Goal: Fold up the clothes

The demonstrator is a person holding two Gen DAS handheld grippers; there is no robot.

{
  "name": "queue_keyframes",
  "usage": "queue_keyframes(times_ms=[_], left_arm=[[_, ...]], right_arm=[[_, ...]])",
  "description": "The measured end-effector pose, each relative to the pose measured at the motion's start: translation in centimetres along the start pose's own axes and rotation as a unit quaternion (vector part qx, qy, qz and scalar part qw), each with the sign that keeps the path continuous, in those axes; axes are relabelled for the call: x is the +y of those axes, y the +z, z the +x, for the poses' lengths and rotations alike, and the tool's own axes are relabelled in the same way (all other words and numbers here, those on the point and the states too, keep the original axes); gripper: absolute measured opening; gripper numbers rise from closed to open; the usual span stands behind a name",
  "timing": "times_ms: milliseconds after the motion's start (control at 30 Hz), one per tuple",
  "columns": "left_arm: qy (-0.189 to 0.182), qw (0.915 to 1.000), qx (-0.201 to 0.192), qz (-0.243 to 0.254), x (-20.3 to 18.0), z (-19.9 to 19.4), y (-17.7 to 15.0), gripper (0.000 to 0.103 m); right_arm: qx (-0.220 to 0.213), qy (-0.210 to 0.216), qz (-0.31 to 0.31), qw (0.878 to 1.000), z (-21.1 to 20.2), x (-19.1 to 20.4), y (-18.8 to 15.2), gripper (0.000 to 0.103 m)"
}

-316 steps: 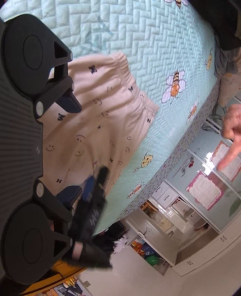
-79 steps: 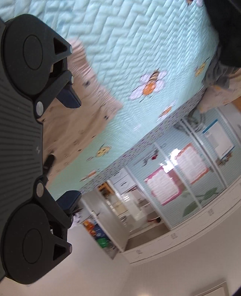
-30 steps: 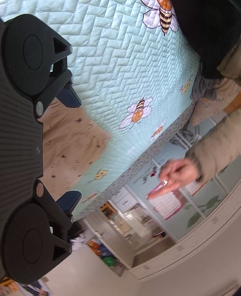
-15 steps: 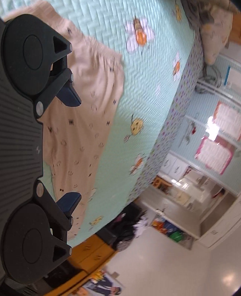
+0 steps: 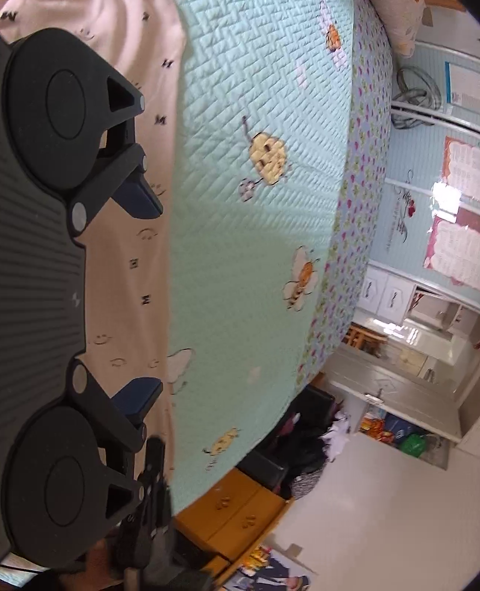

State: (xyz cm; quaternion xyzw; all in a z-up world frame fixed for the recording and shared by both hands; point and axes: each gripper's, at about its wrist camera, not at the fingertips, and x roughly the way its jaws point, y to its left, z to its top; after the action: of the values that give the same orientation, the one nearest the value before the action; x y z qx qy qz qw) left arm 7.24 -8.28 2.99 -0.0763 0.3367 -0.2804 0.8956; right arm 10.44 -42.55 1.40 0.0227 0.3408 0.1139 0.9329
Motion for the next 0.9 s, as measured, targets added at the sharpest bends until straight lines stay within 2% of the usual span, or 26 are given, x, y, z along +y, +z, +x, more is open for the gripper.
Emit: queue_keyframes(times_ms=[67,133,233,400,533,733,800,900], left_arm=[[0.006,0.9999,0.007,0.006,0.0,0.3,-1.1,0.093],[0.002,0.9999,0.008,-0.009,0.5,0.3,-1.8,0.093],[-0.006,0.9993,0.007,-0.036,1.4,0.5,-2.2,0.094],[-0.010,0.9990,0.009,-0.042,1.7,0.9,-2.5,0.094],[-0.014,0.9989,0.011,-0.044,1.8,1.2,-2.7,0.094],[-0.016,0.9988,0.010,-0.045,1.9,1.3,-2.7,0.095],[-0.016,0.9988,0.009,-0.045,1.9,1.3,-2.6,0.095],[-0.016,0.9987,0.013,-0.048,2.0,1.6,-2.7,0.095]], right_arm=[[0.032,0.000,-0.048,0.998,2.4,0.1,0.1,0.002],[0.043,0.001,-0.075,0.996,3.8,-0.6,0.5,0.002],[0.046,0.010,-0.110,0.993,4.8,-1.3,1.2,0.002],[0.038,-0.019,-0.181,0.983,4.9,-0.8,2.4,0.007],[0.056,-0.022,-0.166,0.984,6.4,-1.3,2.8,0.008],[0.084,0.000,-0.212,0.974,9.6,-0.4,2.1,0.008],[0.073,-0.010,-0.218,0.973,9.8,-0.4,2.6,0.008],[0.035,-0.016,-0.182,0.983,10.9,-1.8,5.3,0.012]])
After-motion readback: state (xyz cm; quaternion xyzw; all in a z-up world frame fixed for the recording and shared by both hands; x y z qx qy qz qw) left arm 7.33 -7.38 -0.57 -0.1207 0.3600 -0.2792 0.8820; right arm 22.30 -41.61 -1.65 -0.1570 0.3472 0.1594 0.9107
